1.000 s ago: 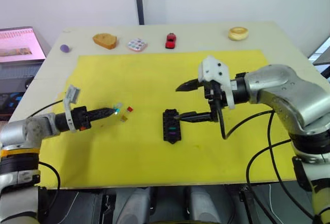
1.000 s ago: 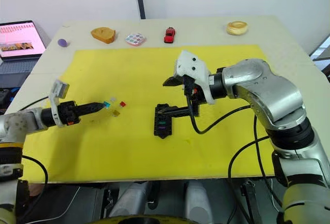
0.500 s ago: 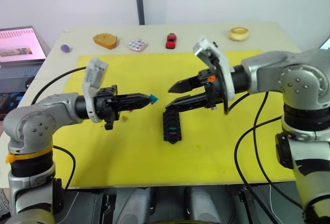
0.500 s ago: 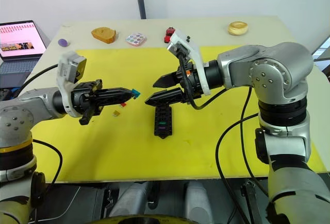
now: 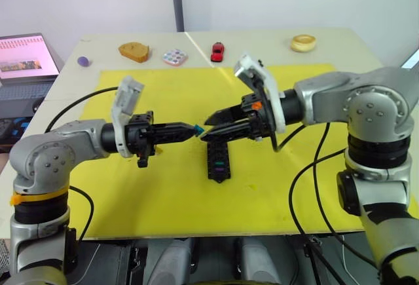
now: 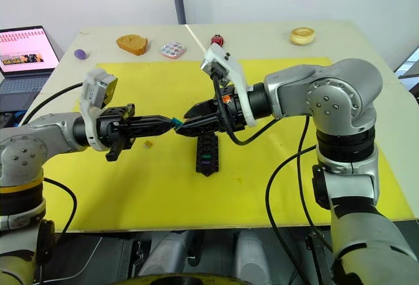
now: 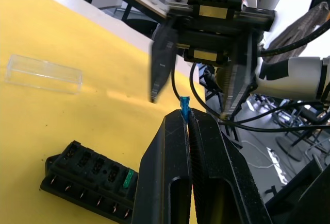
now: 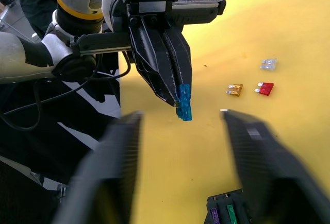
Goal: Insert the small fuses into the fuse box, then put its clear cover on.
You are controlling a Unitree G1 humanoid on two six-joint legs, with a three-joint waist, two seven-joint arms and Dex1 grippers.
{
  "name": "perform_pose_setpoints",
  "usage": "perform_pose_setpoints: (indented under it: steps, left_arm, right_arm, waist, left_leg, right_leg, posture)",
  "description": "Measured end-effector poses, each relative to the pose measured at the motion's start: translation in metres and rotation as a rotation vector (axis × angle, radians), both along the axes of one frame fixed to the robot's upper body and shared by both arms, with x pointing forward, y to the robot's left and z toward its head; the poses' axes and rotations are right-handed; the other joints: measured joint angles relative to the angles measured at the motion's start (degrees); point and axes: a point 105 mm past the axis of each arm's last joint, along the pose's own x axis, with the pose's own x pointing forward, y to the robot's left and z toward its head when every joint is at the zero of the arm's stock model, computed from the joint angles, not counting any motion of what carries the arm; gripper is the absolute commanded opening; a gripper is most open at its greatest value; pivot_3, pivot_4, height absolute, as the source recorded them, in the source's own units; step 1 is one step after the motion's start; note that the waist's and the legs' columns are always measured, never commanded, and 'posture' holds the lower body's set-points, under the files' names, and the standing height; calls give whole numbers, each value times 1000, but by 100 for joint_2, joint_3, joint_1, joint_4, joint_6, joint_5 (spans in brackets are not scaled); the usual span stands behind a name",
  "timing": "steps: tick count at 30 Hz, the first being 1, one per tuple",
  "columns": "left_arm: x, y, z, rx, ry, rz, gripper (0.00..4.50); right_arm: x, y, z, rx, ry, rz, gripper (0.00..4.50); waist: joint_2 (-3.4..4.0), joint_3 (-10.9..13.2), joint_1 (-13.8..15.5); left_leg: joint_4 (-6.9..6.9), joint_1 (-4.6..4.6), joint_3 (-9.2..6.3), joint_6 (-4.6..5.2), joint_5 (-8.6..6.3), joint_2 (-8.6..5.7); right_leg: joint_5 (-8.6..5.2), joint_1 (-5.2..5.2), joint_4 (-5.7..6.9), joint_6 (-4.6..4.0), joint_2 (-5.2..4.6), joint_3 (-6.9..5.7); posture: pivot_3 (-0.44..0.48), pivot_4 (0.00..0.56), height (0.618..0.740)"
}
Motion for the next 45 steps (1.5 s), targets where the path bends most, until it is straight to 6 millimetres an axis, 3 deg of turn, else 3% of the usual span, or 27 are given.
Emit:
perform_pose_setpoints:
  steps: [42,45]
  left_arm:
    - [-1,1,-6,-3,-2,2,0]
    - [-1,1,-6,-4,-4,1,0]
  right_arm:
    - [-2,7,-5,-15,-12,30,1541]
    - [-3,7,-5,-14,-9,33,648]
  waist:
    - [0,0,-2]
    - [0,0,-1]
  left_leg:
    - [-3,0,0,2,-1,0]
    - [-3,0,0,2,-1,0]
  right_leg:
    - [0,-2,-2,0,0,1]
    - [0,-2,-2,0,0,1]
  posture:
    - [0,150,740]
    - [0,150,740]
